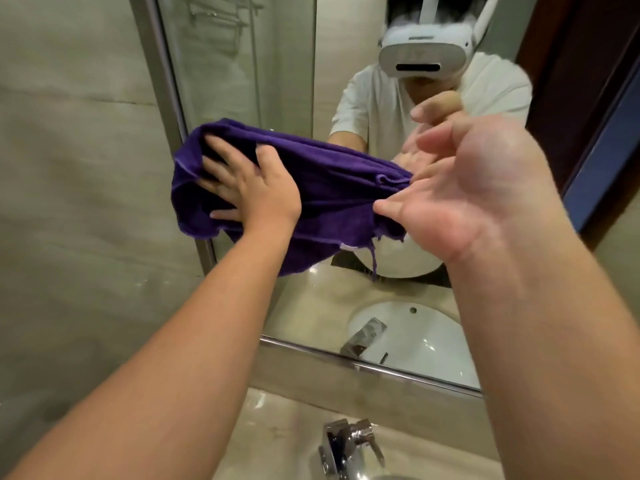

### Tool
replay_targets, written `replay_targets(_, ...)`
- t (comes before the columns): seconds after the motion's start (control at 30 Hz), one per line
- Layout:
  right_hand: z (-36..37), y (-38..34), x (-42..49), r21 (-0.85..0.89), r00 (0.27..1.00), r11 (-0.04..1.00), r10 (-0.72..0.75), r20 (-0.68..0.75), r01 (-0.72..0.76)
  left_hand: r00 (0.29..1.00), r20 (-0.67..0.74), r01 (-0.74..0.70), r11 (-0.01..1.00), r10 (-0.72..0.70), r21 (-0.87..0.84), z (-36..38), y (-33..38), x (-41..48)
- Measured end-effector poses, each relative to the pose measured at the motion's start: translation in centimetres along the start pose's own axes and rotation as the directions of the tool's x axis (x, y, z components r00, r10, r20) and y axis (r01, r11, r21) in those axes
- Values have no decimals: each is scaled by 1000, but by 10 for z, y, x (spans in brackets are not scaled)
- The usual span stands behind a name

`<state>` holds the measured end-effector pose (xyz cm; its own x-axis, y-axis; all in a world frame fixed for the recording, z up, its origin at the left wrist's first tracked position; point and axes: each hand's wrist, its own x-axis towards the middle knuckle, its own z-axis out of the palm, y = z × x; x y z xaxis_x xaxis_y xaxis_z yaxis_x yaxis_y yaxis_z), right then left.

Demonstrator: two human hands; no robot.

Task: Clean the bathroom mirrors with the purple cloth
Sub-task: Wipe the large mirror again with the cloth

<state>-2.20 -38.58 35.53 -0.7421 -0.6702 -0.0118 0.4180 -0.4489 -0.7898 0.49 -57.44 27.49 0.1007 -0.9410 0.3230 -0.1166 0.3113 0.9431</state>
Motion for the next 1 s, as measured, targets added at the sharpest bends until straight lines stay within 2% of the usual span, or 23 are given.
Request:
replay_targets(0.07, -4, 11, -3, -156, 996, 986, 47, -78, -59, 998, 54, -41, 999, 40, 1, -1, -5, -4)
replay_targets(0.1, -10, 21, -4, -266, 993, 963, 22, -118, -53, 995, 74, -61, 998, 61, -2, -2, -9, -6)
replay_targets(0.13, -18, 33, -5, -379, 993, 925, -45, -109, 0, 993, 87, -80, 997, 79, 3, -2, -12, -9)
replay_targets(0.2, -34, 53, -10, -544, 977, 816, -211, 36, 196, 991, 89, -103, 994, 100, 31, 1, -17, -15)
replay_targets(0.23, -43, 63, -12, -642, 953, 711, -281, 113, 286, 992, 79, -104, 993, 100, 52, 3, -18, -21)
replay_targets(0.27, -51, 72, -13, -775, 915, 519, -357, 186, 361, 993, 66, -103, 992, 98, 78, 7, -18, -27)
replay_targets(0.3, -58, 80, -13, -877, 861, 270, -439, 256, 398, 993, 57, -106, 989, 100, 106, 11, -17, -35)
replay_targets(0.33, -62, 86, -12, -906, 789, 53, -515, 335, 419, 993, 55, -115, 984, 108, 135, 15, -16, -43)
replay_targets(0.37, -63, 90, -11, -894, 726, -60, -561, 398, 444, 991, 60, -128, 979, 120, 160, 20, -15, -51)
replay_targets(0.4, -62, 91, -8, -874, 687, -97, -579, 439, 476, 989, 64, -141, 974, 132, 177, 24, -14, -58)
replay_targets(0.5, -60, 80, 5, -830, 544, -194, -674, 500, 523, 991, 43, -136, 977, 130, 163, 34, -8, -70)
replay_targets(0.63, -66, 34, 29, -803, 257, -267, -853, 454, 533, 993, -22, -111, 988, 114, 104, 42, -5, -74)
replay_targets(0.7, -70, 24, 37, -717, 181, -296, -843, 507, 631, 992, -40, -116, 989, 120, 94, 43, -6, -75)
replay_targets(0.77, -71, 44, 34, -495, 154, -323, -694, 704, 807, 993, -56, -103, 992, 108, 76, 45, -6, -73)
replay_targets(0.83, -76, 80, 24, -334, 177, -239, -505, 845, 912, 993, -82, -75, 995, 81, 69, 48, -5, -71)
replay_targets(0.87, -79, 95, 21, -329, 229, -161, -446, 865, 931, 992, -97, -71, 995, 78, 73, 48, -5, -70)
replay_targets(0.93, -83, 111, 24, -391, 335, -41, -440, 833, 919, 991, -82, -96, 993, 102, 71, 47, -6, -71)
replay_targets(1.0, -80, 115, 34, -426, 371, -7, -480, 795, 905, 990, -65, -119, 992, 121, 36, 44, -7, -73)
